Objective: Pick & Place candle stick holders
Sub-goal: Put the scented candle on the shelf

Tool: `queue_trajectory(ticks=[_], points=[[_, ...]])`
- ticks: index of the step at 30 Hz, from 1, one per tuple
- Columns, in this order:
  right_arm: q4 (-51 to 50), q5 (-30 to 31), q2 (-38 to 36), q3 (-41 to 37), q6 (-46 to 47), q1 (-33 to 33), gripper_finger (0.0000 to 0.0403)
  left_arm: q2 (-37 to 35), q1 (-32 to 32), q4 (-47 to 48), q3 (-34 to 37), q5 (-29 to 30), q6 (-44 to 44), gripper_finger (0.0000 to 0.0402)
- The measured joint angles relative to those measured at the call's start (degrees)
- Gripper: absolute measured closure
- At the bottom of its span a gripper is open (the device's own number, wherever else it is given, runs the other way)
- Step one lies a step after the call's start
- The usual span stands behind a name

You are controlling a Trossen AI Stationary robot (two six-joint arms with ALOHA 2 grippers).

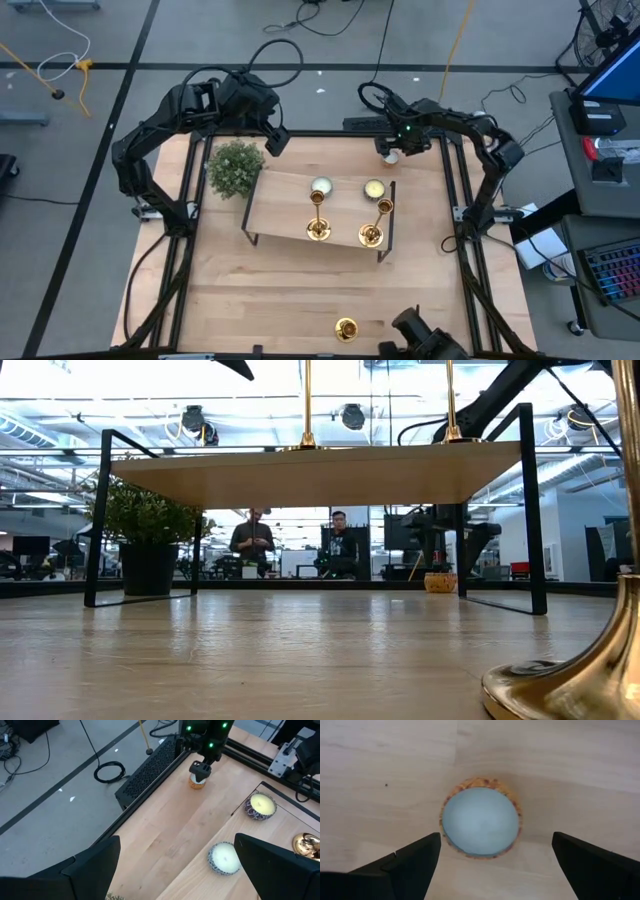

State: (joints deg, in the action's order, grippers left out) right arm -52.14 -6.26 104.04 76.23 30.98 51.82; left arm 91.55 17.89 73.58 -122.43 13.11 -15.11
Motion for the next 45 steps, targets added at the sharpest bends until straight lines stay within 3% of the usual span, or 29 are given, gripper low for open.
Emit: queue_trajectory(ticks=[19,30,39,45], points=[[3.9,0.0,0.9,0.0,-0.8,-0.2,0.0021,0.0,0.1,0.3,0.0,0.6,0.2,0.0005],[4.4,0.1,0.9,0.0,-3.5,0.2,0.0021,0.0,5.3,6.8,0.0,0.9,-1.9,0.0005],[6.3,0.2,0.9,0.0,-4.9,0.2,0.0021,0.0,6.2,6.6,0.0,0.7,-3.4,0.0005],[8.1,3.5,0.9,0.0,-3.8,0.2,0.0028,0.0,5.6,5.5,0.0,0.0,-4.1,0.0005]])
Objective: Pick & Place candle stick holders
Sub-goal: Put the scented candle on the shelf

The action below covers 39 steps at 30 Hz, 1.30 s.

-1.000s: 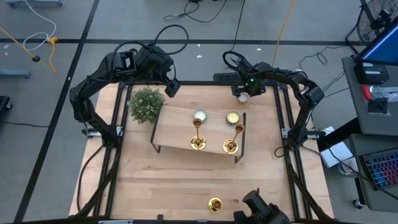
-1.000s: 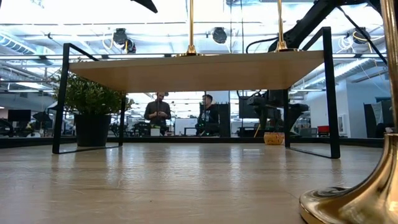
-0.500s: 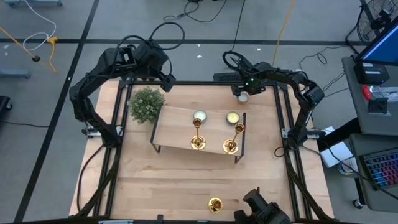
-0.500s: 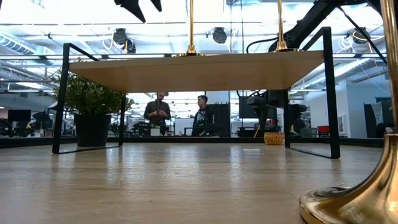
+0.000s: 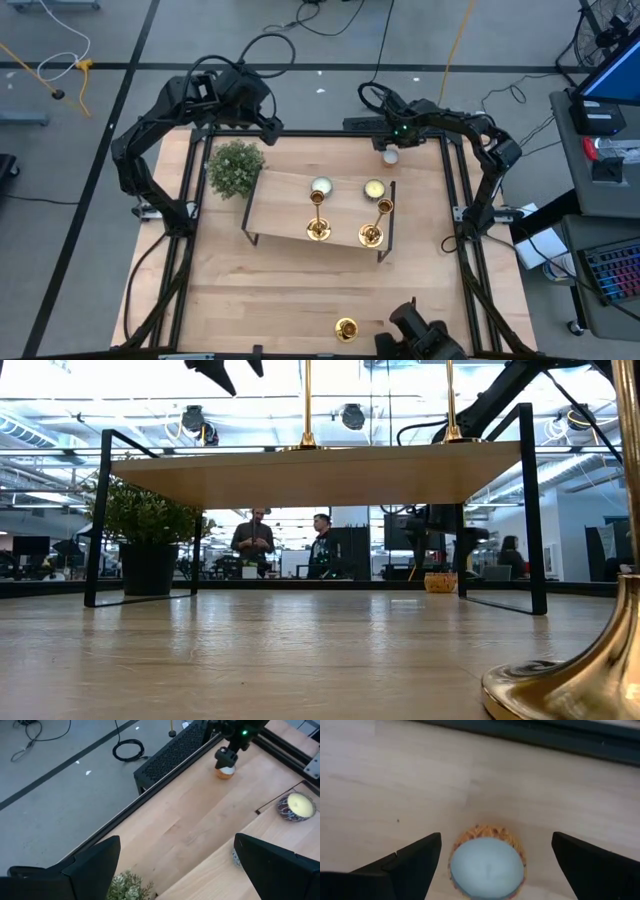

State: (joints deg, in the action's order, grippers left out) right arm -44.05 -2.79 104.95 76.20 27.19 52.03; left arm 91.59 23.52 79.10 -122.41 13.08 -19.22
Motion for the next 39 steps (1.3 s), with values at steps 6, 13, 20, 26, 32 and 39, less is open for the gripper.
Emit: queue_trajectory(ticks=[6,13,20,26,32,39], points=[[3.0,-0.1,0.0,0.0,-0.4,0.0,0.0065,0.0,0.0,-0.1,0.0,0.0,-0.8,0.0005],[1.3,-1.1,2.4,-0.1,-0.2,-0.3,0.0166,0.0,0.0,-0.1,0.0,-0.1,-0.8,0.0005],[1.3,-6.3,4.4,-0.1,-0.3,-0.8,0.0229,0.0,0.0,-0.1,0.0,0.0,-0.6,0.0005],[0.5,-6.3,4.4,0.0,-1.0,-0.9,0.0193,0.0,0.0,0.0,0.0,0.0,-0.4,0.0005],[0.5,-6.2,3.4,0.0,-1.3,-0.7,0.0154,0.0,0.0,0.0,0.0,-0.1,0.4,0.0005],[-3.6,-6.3,1.0,0.0,-1.4,-0.3,0.0113,0.0,0.0,0.2,0.0,-0.1,0.5,0.0005]])
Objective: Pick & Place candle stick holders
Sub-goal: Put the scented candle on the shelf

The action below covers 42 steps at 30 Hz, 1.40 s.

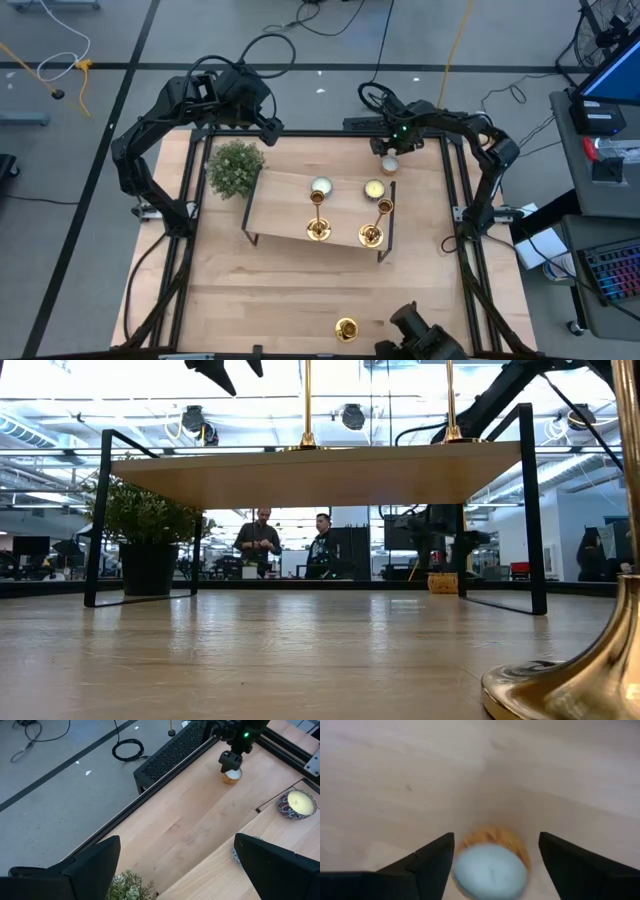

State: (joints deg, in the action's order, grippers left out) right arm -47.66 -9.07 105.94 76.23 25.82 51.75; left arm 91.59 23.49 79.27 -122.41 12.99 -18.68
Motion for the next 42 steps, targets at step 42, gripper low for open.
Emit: queue_trajectory(ticks=[42], points=[[-7.0,0.3,-0.2,0.0,0.4,-3.9,0.0003,0.0,-0.4,0.1,0.0,0.0,1.5,0.0005]])
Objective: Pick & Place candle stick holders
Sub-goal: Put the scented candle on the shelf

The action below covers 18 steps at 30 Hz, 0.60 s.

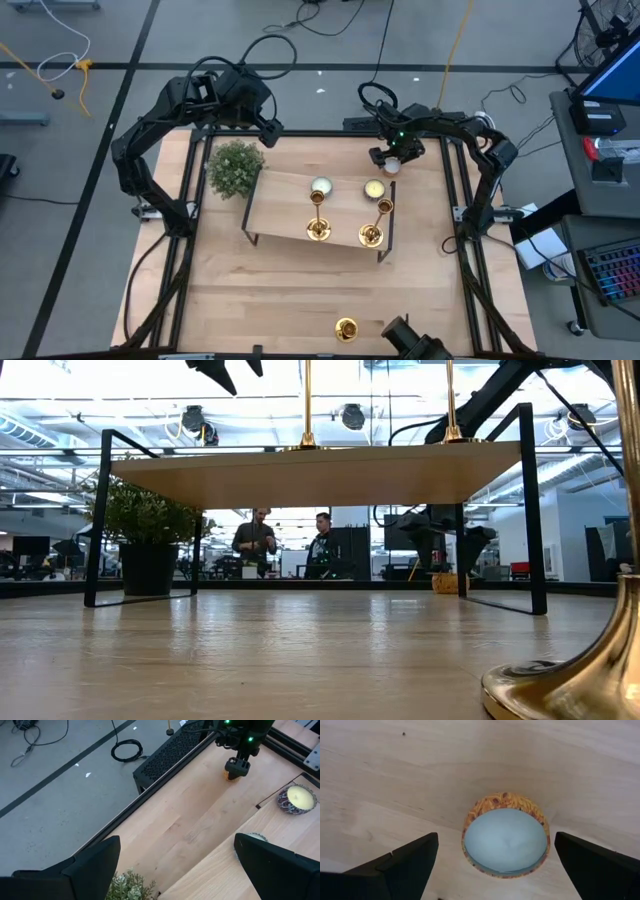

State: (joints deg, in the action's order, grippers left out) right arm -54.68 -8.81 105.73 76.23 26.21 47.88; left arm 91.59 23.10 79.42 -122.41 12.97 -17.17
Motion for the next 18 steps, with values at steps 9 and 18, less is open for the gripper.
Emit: queue_trajectory(ticks=[9,18], points=[[-0.4,1.3,0.0,0.0,0.1,0.0,0.0003,0.0,0.0,0.0,0.0,0.0,0.0,0.0005],[-0.4,1.3,0.0,0.0,-0.3,-0.4,0.0004,0.0,-0.5,0.0,0.0,0.0,-0.6,0.0005]])
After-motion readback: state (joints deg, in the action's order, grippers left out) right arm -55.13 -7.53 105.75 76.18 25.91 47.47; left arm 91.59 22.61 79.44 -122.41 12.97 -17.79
